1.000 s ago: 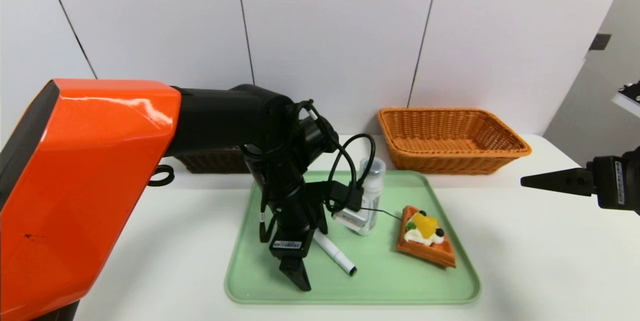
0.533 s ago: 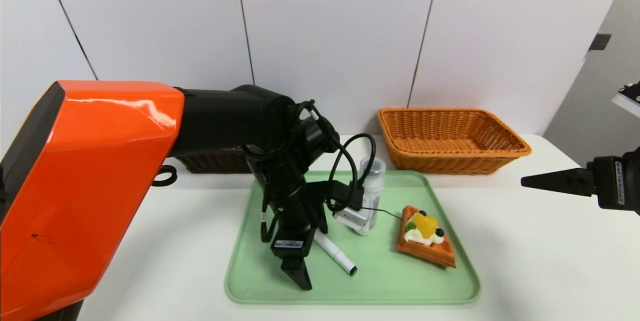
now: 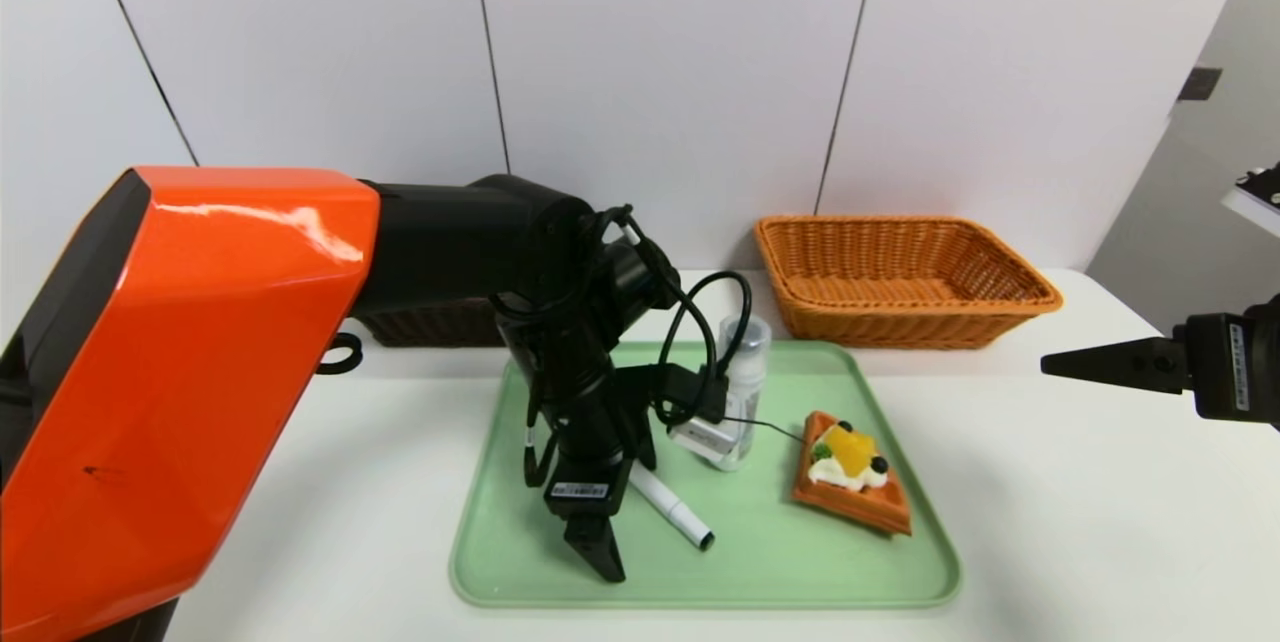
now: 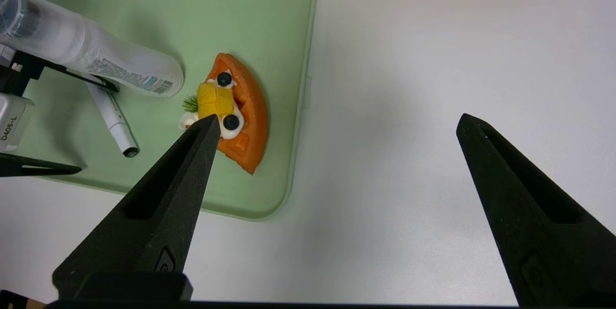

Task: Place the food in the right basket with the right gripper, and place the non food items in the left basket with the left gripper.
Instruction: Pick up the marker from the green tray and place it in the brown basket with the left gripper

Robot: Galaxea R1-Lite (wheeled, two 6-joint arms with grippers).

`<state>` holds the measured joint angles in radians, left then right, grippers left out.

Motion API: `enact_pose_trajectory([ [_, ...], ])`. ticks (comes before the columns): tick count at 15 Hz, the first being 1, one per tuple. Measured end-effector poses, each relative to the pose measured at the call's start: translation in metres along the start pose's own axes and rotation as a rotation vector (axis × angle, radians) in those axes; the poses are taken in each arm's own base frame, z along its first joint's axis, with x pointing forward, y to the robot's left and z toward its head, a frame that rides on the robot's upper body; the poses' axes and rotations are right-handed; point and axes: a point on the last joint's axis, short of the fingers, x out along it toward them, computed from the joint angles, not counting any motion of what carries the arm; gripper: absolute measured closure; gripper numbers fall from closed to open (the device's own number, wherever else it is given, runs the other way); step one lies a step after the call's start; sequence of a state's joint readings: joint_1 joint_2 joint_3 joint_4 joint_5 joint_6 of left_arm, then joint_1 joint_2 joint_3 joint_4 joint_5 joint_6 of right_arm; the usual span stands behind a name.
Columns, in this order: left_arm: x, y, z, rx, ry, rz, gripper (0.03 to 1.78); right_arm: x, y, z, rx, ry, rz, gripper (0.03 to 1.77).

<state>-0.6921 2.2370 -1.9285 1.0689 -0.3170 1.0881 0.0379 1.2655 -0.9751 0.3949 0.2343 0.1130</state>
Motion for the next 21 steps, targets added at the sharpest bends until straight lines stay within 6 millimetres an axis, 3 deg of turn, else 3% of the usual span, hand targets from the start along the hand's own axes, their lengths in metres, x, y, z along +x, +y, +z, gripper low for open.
enact_pose_trajectory([
  [4, 0.000, 0.001, 0.000, -0.001, -0.002, 0.003, 0.13, 0.000, 0.000, 0.000, 0.000, -0.001, 0.001, 0.10],
  [7, 0.000, 0.001, 0.000, -0.007, -0.002, 0.004, 0.64, 0.000, 0.000, 0.001, -0.001, -0.002, 0.001, 0.10],
  [11, -0.003, 0.000, 0.001, -0.006, -0.003, 0.007, 1.08, 0.000, 0.000, 0.001, -0.001, -0.002, 0.001, 0.10],
  [12, -0.004, 0.000, 0.001, -0.005, -0.005, 0.010, 1.56, 0.000, 0.000, 0.000, 0.000, -0.002, 0.001, 0.10],
  [13, -0.005, -0.001, 0.001, -0.005, -0.006, 0.012, 1.64, 0.000, 0.000, 0.000, 0.000, -0.002, 0.001, 0.10],
  [17, -0.019, -0.009, 0.001, -0.007, -0.005, 0.013, 1.64, -0.001, 0.000, 0.000, -0.001, -0.003, 0.002, 0.10],
  [21, -0.050, -0.022, -0.002, -0.016, -0.014, 0.051, 1.64, -0.003, 0.001, 0.000, -0.001, -0.010, 0.002, 0.10],
])
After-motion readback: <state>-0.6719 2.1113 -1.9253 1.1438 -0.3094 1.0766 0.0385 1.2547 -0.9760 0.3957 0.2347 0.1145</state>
